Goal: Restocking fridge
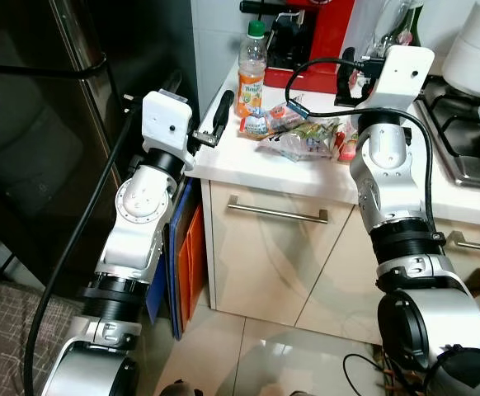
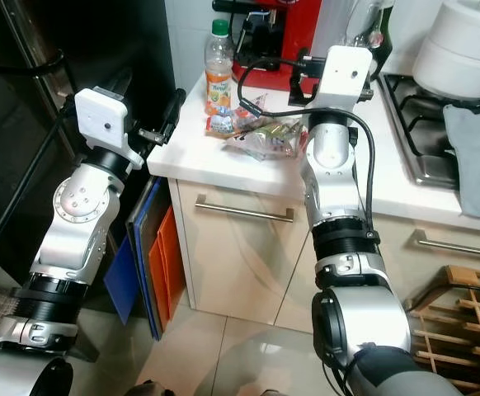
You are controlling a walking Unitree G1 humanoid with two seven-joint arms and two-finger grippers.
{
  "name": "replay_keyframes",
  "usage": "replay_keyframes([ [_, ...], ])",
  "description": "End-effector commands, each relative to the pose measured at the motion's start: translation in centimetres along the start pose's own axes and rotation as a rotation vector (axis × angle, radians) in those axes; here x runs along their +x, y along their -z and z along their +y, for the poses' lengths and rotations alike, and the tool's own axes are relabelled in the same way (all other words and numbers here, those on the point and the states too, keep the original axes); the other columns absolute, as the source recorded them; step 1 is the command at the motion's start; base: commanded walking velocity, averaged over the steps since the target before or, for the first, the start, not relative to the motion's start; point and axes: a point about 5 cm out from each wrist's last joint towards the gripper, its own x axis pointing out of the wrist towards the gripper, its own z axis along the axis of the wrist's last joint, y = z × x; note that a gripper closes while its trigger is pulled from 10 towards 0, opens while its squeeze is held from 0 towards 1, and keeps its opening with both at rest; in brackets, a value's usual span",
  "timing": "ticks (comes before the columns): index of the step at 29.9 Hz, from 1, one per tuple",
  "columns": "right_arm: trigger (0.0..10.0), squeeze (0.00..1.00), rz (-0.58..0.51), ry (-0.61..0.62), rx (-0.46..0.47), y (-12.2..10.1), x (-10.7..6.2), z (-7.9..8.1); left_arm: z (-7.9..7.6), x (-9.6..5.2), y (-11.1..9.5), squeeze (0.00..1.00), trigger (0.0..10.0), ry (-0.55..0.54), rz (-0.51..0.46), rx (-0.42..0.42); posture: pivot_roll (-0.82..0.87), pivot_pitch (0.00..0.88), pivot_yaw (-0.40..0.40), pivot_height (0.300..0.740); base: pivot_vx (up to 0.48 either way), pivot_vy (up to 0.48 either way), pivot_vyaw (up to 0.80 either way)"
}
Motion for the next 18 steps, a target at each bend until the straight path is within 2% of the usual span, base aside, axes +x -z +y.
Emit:
replay_keyframes([
  [1, 10.0, 0.0, 0.036, 0.002, -0.024, 0.3, 0.5, -0.1, 0.0, 0.1, -0.1, 0.0, 10.0, 0.015, 0.002, 0.009, 0.03, 0.0, 0.005, 0.74, 0.0, 0.0, 0.0],
  [3, 10.0, 0.0, 0.052, 0.002, -0.028, 0.5, 0.5, -0.1, -0.1, 0.1, -0.1, 0.0, 10.0, 0.018, 0.003, 0.008, 0.03, 0.0, 0.005, 0.74, 0.0, 0.0, 0.0],
  [6, 10.0, 0.0, 0.14, 0.015, -0.021, 1.7, 0.9, -0.5, -1.6, -0.6, -0.1, 0.0, 10.0, 0.146, 0.019, -0.033, 0.06, 0.0, 0.0, 0.74, 0.0, 0.0, 0.0],
  [10, 10.0, 0.0, 0.162, 0.025, -0.021, 1.9, 1.2, -0.6, -2.1, -1.4, -0.4, 0.0, 10.0, 0.199, 0.02, -0.037, 0.08, 0.0, -0.002, 0.74, 0.0, 0.0, 0.0],
  [13, 10.0, 0.0, 0.183, 0.05, -0.026, 1.8, 1.6, -0.6, -1.9, -2.1, -0.6, 0.0, 10.0, 0.216, 0.03, -0.03, 0.1, 0.0, -0.008, 0.74, 0.0, 0.0, 0.0],
  [18, 10.0, 0.0, 0.198, 0.067, -0.026, 1.8, 1.8, -0.7, -1.4, -2.5, -1.0, 0.0, 10.0, 0.222, 0.036, -0.025, 0.11, 0.0, -0.012, 0.74, 0.0, 0.0, 0.0],
])
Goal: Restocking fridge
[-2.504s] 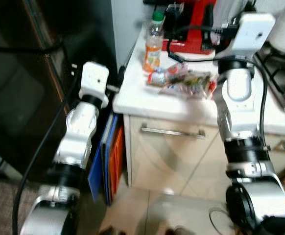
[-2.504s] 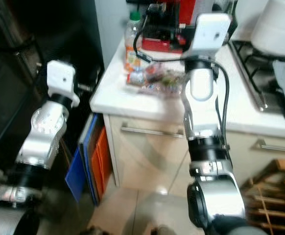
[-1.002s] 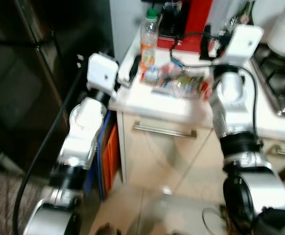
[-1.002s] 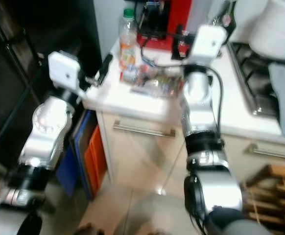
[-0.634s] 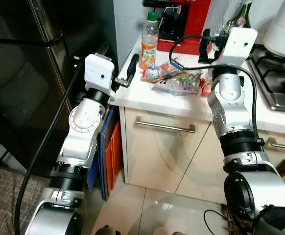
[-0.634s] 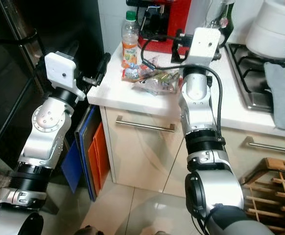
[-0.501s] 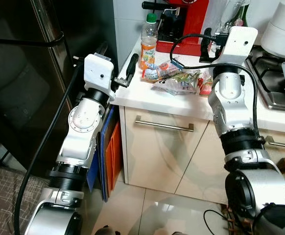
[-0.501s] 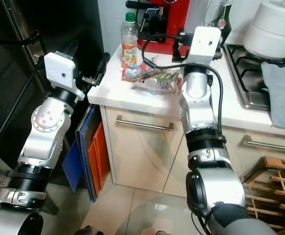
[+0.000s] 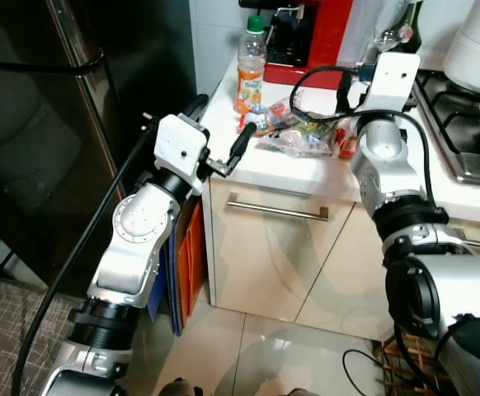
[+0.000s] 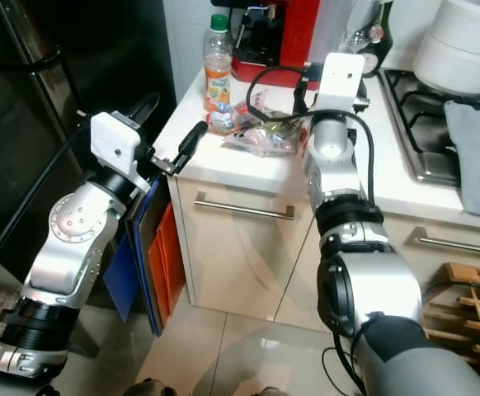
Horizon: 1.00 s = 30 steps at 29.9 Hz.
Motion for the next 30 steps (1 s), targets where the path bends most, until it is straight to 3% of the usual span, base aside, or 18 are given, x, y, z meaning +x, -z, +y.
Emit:
replay_keyframes([
  [1, 10.0, 0.0, 0.011, 0.022, 0.006, 0.0, 0.2, -0.3, 0.4, -0.3, -0.3, 0.0, 10.0, 0.0, 0.004, -0.002, 0.12, 0.0, -0.013, 0.74, 0.0, 0.0, 0.0],
  [7, 10.0, 0.0, 0.109, 0.045, 0.062, 1.3, 0.1, -0.4, 1.0, -1.2, -0.5, 0.0, 10.0, -0.001, 0.038, 0.009, 0.14, 0.0, 0.004, 0.74, 0.0, 0.0, 0.0],
  [18, 10.0, 0.0, 0.154, 0.088, 0.077, 1.9, 0.0, -1.0, 1.1, -1.6, -0.6, 0.0, 10.0, 0.013, 0.064, 0.011, 0.13, 0.0, 0.012, 0.74, 0.0, 0.0, 0.0],
  [23, 10.0, 0.0, 0.218, 0.081, 0.134, 2.7, -0.1, -0.9, 1.1, -1.6, -0.5, 0.0, 10.0, 0.017, 0.081, 0.007, 0.12, 0.0, 0.01, 0.74, 0.0, 0.0, 0.0],
  [24, 8.8, 0.0, 0.228, 0.076, 0.149, 2.8, -0.1, -0.9, 1.1, -1.6, -0.4, 0.0, 10.0, 0.017, 0.082, 0.006, 0.12, 0.0, 0.011, 0.74, 0.0, 0.0, 0.0],
  [25, 0.9, 0.0, 0.238, 0.074, 0.161, 2.9, -0.2, -0.9, 1.0, -1.6, -0.4, 0.0, 10.0, 0.018, 0.083, 0.005, 0.11, 0.0, 0.012, 0.74, 0.0, 0.0, 0.0],
  [26, 0.9, 0.0, 0.244, 0.072, 0.168, 2.9, -0.2, -0.9, 1.0, -1.5, -0.4, 0.0, 10.0, 0.019, 0.083, 0.004, 0.11, 0.0, 0.012, 0.74, 0.0, 0.0, 0.0],
  [27, 0.0, 0.0, 0.248, 0.069, 0.176, 3.0, -0.2, -0.9, 0.9, -1.5, -0.4, 0.0, 10.0, 0.024, 0.084, 0.003, 0.11, 0.0, 0.013, 0.74, 0.0, 0.0, 0.0],
  [30, 0.0, 0.0, 0.24, 0.062, 0.172, 2.9, -0.1, -0.9, 0.8, -1.4, -0.3, 0.0, 10.0, 0.033, 0.088, 0.001, 0.1, 0.0, 0.014, 0.74, 0.0, 0.0, 0.0],
])
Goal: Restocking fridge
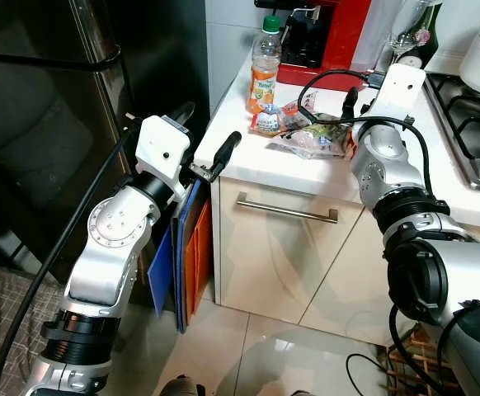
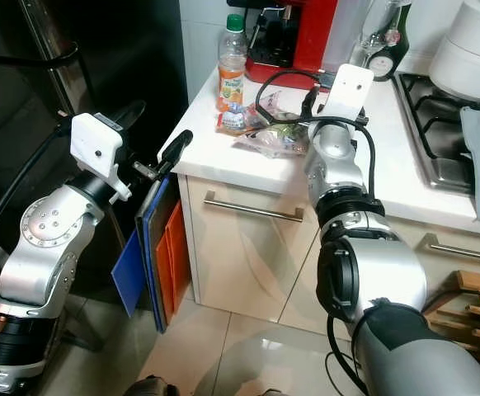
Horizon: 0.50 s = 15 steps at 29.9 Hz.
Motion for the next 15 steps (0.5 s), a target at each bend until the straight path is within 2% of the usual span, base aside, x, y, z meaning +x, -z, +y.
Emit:
replay_keyframes([
  [1, 0.0, 0.0, 0.046, 0.002, 0.006, 0.6, 0.0, -0.2, -0.2, 0.2, -0.1, 0.0, 10.0, 0.023, -0.002, 0.003, 0.09, 0.0, 0.014, 0.74, 0.0, 0.0, 0.0],
  [8, 0.0, 0.0, 0.074, -0.008, -0.006, 1.8, -0.3, -0.5, -1.0, 0.7, 0.2, 0.0, 10.0, 0.055, 0.003, -0.014, 0.05, 0.0, 0.008, 0.74, 0.0, 0.0, 0.0],
  [15, 0.0, 0.0, 0.079, -0.017, -0.001, 2.0, -0.3, -0.5, -1.7, 1.0, 0.4, 0.0, 10.0, 0.083, 0.002, -0.03, 0.04, 0.0, 0.01, 0.74, 0.0, 0.0, 0.0],
])
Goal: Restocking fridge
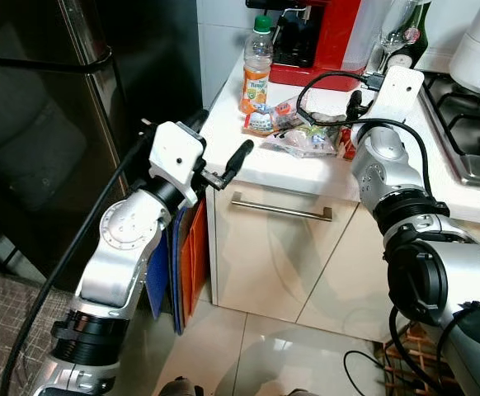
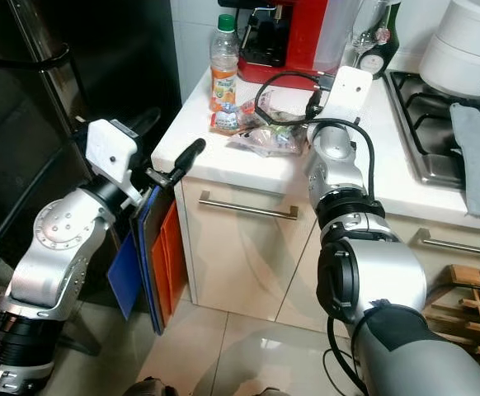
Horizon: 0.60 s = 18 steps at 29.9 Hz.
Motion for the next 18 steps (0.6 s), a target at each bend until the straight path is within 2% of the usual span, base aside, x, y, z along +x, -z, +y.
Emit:
replay_keyframes([
  [1, 0.0, 0.0, 0.068, 0.007, -0.003, 1.6, -0.3, -0.5, -0.2, 0.6, -0.3, 0.0, 10.0, 0.025, -0.012, 0.011, 0.03, 0.0, 0.008, 0.74, 0.0, 0.0, 0.0],
  [6, 0.0, 0.0, 0.076, -0.032, -0.026, 2.1, -0.4, -0.2, -0.5, 1.0, -0.2, 0.0, 10.0, 0.033, -0.015, 0.003, 0.03, 0.0, 0.004, 0.74, 0.0, 0.0, 0.0],
  [10, 0.0, 0.02, 0.111, -0.031, -0.04, 3.0, -0.6, -0.6, -0.8, 1.3, 0.4, 0.0, 10.0, 0.041, 0.012, 0.009, 0.03, 0.0, -0.002, 0.74, 0.0, 0.0, 0.0],
  [12, 0.0, 0.02, 0.068, -0.045, -0.026, 2.2, -0.4, -0.4, -0.4, 1.5, 0.9, 0.0, 10.0, -0.018, 0.043, 0.031, 0.04, 0.0, -0.003, 0.74, 0.0, 0.0, 0.0],
  [16, 0.0, 0.0, -0.156, -0.072, -0.075, -2.4, 0.2, 0.0, -0.1, 1.8, 1.1, 0.0, 10.0, -0.055, 0.046, 0.0, 0.05, 0.0, -0.006, 0.74, 0.0, 0.0, 0.0],
  [17, 0.0, 0.0, -0.244, -0.065, -0.136, -3.9, 0.2, -0.1, -0.2, 1.7, 1.1, 0.0, 10.0, -0.055, 0.043, 0.002, 0.05, 0.0, -0.006, 0.74, 0.0, 0.0, 0.0],
  [18, 0.0, 0.0, -0.375, -0.058, -0.238, -5.9, 0.1, -0.3, -0.5, 1.8, 1.2, 0.0, 10.0, -0.054, 0.041, -0.001, 0.05, 0.0, -0.008, 0.74, 0.0, 0.0, 0.0],
])
